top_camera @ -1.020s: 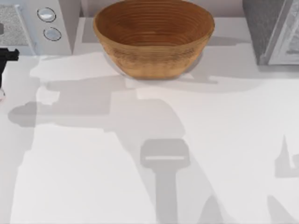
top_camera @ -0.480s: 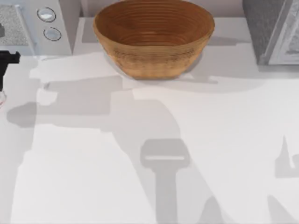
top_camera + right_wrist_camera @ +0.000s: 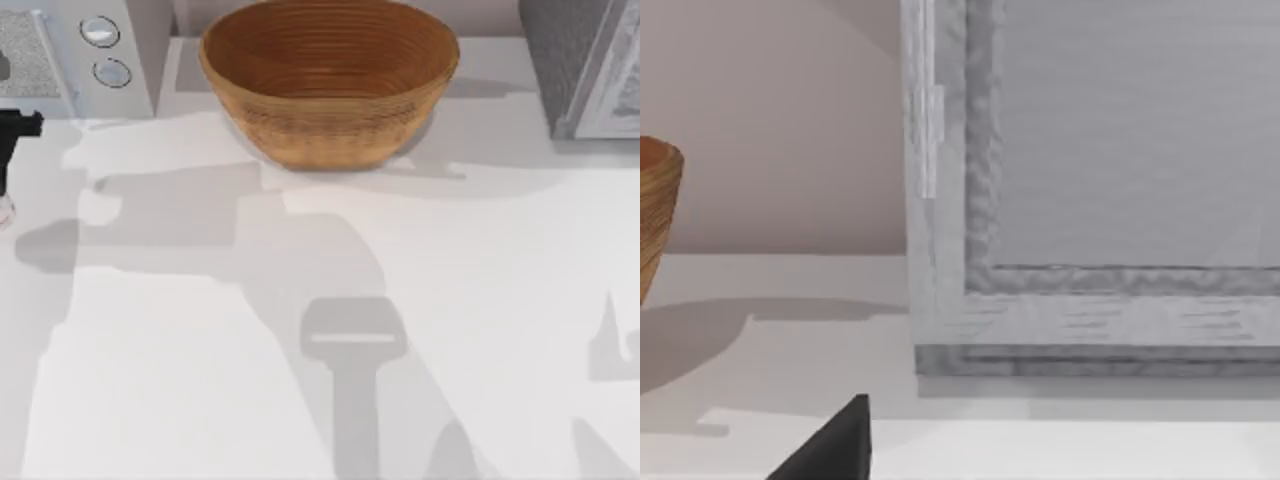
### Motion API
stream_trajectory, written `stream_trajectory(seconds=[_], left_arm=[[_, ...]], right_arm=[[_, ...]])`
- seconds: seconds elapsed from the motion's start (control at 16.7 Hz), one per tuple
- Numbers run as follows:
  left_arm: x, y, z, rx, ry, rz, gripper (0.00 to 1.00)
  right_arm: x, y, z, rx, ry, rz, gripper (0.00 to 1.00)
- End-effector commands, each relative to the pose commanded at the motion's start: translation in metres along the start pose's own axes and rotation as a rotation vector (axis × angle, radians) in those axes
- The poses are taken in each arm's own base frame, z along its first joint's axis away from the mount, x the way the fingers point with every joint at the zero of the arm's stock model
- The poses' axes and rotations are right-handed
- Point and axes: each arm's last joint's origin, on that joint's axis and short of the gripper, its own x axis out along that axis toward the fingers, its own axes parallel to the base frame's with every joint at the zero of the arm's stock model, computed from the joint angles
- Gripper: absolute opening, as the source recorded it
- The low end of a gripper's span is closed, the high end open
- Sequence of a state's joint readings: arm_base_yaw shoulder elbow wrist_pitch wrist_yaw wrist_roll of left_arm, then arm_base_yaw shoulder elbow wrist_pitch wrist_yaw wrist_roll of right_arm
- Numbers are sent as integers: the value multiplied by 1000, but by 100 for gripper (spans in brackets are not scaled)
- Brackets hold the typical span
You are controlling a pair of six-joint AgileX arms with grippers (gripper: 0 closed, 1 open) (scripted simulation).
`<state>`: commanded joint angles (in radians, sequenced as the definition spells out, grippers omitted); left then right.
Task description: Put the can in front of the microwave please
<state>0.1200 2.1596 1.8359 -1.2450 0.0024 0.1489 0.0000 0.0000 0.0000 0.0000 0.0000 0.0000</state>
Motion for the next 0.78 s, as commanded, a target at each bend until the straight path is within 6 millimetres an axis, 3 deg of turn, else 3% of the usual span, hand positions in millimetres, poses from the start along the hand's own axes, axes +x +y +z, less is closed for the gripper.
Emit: stream_trajectory(seconds=[0.42,0.78], left_arm=[[0,0,0,0,0,0,98],[0,0,0,0,0,0,100]], right_arm=[[0,0,0,0,0,0,100],[0,0,0,0,0,0,100]])
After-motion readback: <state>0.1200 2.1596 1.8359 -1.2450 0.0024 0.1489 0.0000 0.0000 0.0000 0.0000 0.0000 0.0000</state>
